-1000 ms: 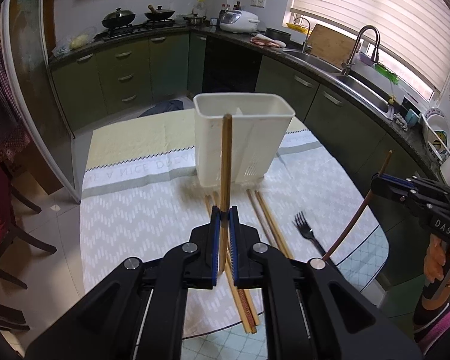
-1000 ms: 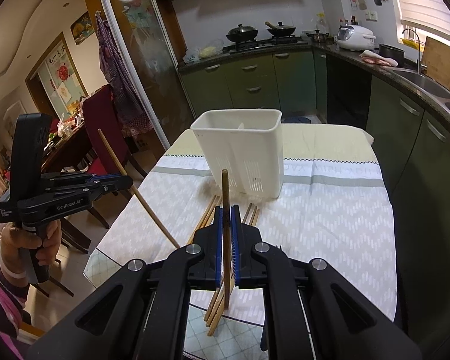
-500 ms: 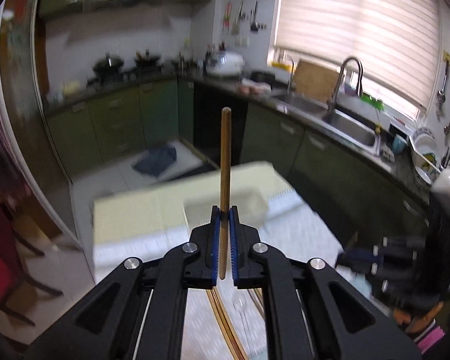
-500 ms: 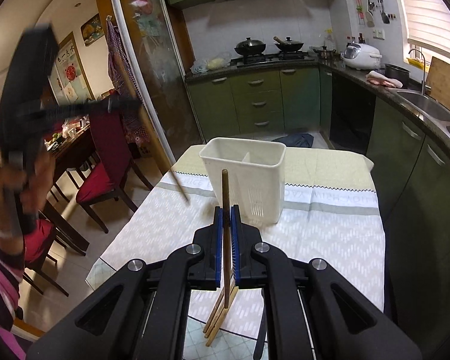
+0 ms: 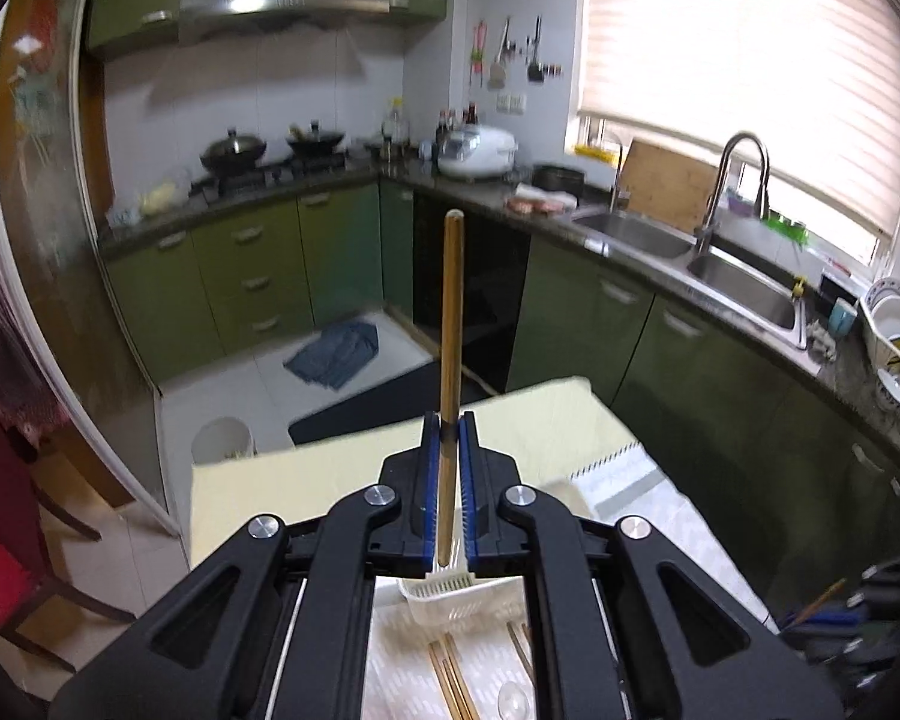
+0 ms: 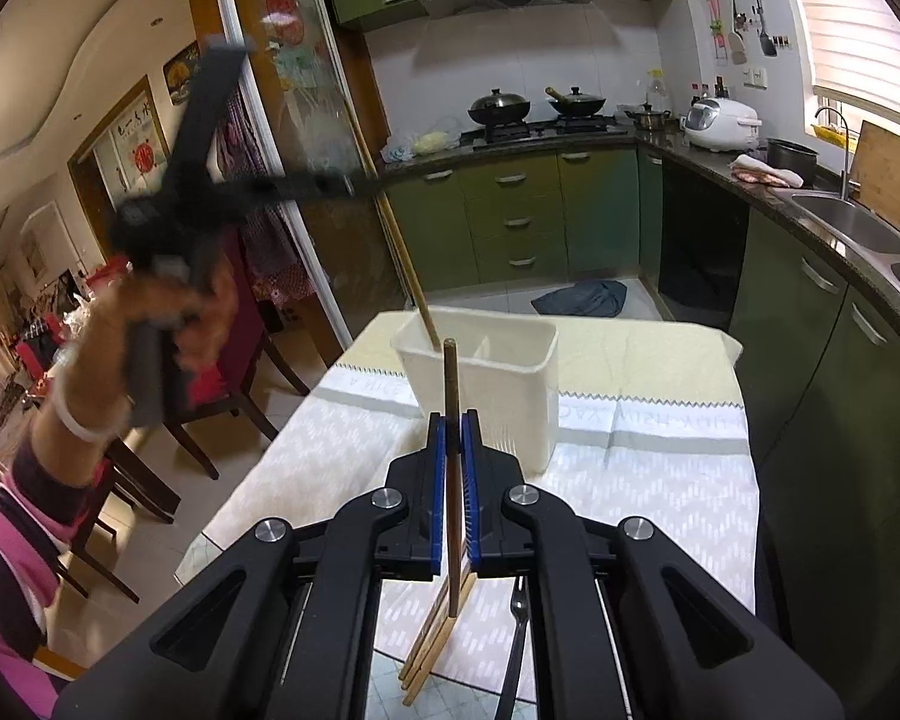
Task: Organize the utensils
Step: 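Lift the chopstick with the left tool into the white holder while the right tool does likewise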
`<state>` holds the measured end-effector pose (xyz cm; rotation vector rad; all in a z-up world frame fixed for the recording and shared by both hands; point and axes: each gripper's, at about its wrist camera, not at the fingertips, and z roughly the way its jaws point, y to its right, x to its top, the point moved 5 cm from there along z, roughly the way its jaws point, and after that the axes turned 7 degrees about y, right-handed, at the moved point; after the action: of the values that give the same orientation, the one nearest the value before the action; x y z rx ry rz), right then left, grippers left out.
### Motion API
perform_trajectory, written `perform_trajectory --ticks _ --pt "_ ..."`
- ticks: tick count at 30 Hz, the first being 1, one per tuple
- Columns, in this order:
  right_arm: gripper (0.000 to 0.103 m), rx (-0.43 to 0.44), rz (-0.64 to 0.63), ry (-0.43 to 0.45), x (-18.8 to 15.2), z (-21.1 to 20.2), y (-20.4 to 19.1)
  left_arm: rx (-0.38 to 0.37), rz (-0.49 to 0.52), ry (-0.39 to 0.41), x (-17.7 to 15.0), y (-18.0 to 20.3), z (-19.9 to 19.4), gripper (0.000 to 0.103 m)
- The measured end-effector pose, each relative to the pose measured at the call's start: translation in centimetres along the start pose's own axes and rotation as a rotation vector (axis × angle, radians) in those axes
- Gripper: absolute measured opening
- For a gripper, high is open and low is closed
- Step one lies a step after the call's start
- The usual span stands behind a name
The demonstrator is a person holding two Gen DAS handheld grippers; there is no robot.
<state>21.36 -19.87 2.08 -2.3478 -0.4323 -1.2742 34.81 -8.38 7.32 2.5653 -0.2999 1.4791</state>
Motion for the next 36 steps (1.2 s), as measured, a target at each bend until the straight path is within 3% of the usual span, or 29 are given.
perform_trajectory --ticks 8,11,17,22,26,29,31,36 --pt "0.006 -0.004 -0.014 0.091 5.3 -1.1 -0.4 -0.006 0.005 -0.122 -4.3 -0.2 4.2 0.008" --pt "0.006 -0.015 -0.018 0.135 7.8 -1.5 -0.6 -0.016 -0.009 -0.141 -5.1 -0.6 4.6 0.029" --pt "0.006 -0.066 -0.018 0.243 13.2 -1.1 -0.6 -0.017 -0.018 -0.118 -5.4 -1.2 3.0 0.034" --pt "0.006 -0.127 -0.031 0.297 17.2 2.3 -0.4 -0.013 -0.001 -0.116 -6.3 -1.2 0.8 0.041" --pt "0.006 -0.153 -0.022 0.235 17.1 7.7 0.8 -0.026 0.001 -0.161 -8.6 -1.2 -0.6 0.043" --pt "0.006 -0.155 0.001 0.153 15.1 12.0 1.8 -0.041 -0.013 -0.203 -10.6 -1.1 -1.2 0.047" --pt "0.006 -0.162 0.002 0.106 13.5 14.1 2.6 -0.051 -0.021 -0.232 -12.0 -1.1 -1.5 0.052" --pt "0.008 -0.164 -0.008 0.025 10.4 17.2 3.2 -0.063 -0.020 -0.280 -14.3 -0.4 -1.9 0.053"
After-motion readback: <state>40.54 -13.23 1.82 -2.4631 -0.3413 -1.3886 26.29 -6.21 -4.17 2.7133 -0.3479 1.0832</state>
